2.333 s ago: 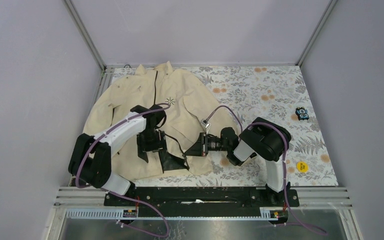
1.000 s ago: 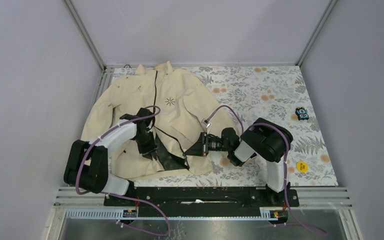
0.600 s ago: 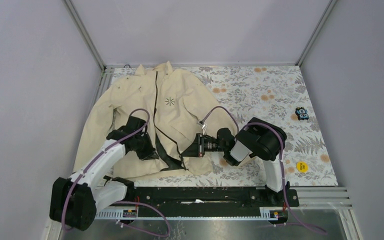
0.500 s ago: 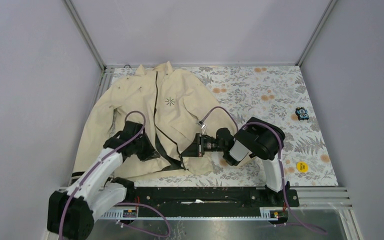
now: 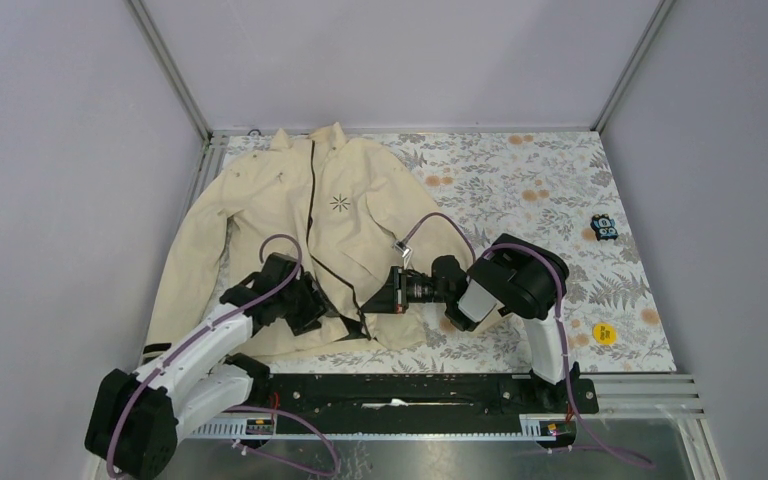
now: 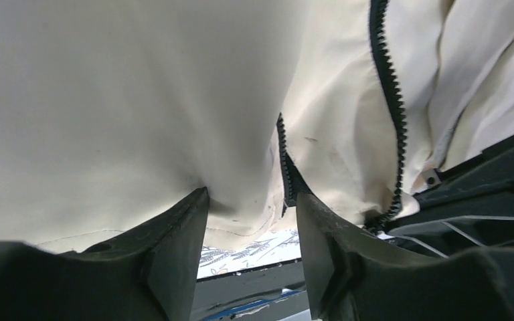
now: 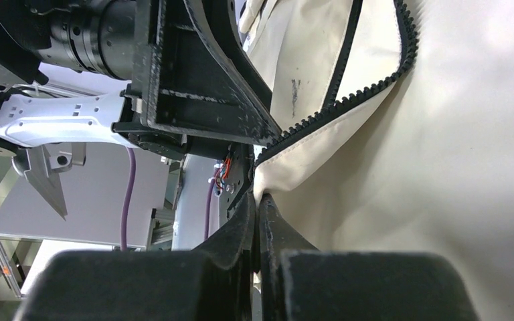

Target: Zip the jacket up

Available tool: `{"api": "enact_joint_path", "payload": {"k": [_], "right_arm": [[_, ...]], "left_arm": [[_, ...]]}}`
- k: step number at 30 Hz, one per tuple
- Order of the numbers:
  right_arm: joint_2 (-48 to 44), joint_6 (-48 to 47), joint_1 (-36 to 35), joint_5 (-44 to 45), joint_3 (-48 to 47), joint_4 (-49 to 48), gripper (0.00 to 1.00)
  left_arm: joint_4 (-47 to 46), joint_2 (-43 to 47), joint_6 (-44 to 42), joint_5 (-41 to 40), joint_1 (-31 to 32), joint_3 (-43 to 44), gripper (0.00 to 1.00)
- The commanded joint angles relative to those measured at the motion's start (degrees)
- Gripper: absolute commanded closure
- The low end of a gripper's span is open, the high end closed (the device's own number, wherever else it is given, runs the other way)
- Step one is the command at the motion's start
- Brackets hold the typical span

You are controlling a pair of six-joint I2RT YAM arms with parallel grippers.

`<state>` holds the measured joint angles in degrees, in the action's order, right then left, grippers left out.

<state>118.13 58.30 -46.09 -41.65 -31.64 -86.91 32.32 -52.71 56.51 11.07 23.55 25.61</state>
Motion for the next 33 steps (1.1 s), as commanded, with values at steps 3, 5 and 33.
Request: {"api": "enact_joint_path", "payload": {"k": [3, 5, 33], "right_arm": [[-1.88, -2.37, -0.5, -0.22, 0.89, -5.55, 1.0], [-1.93, -2.32, -0.5, -0.1, 1.25, -6.06, 1.0], [-5.28, 0.51, -0.45, -1.5, -0.12, -8.45, 1.0]], "left_arm": [[-1.74, 0.07, 5.67, -4.31, 4.0, 1.09, 0.48], [-3.17, 1.32, 7.59, -4.5, 4.59, -0.37, 0.48], [-45.57, 31.66, -9.77, 6.42, 4.66, -21.49, 1.0]]}}
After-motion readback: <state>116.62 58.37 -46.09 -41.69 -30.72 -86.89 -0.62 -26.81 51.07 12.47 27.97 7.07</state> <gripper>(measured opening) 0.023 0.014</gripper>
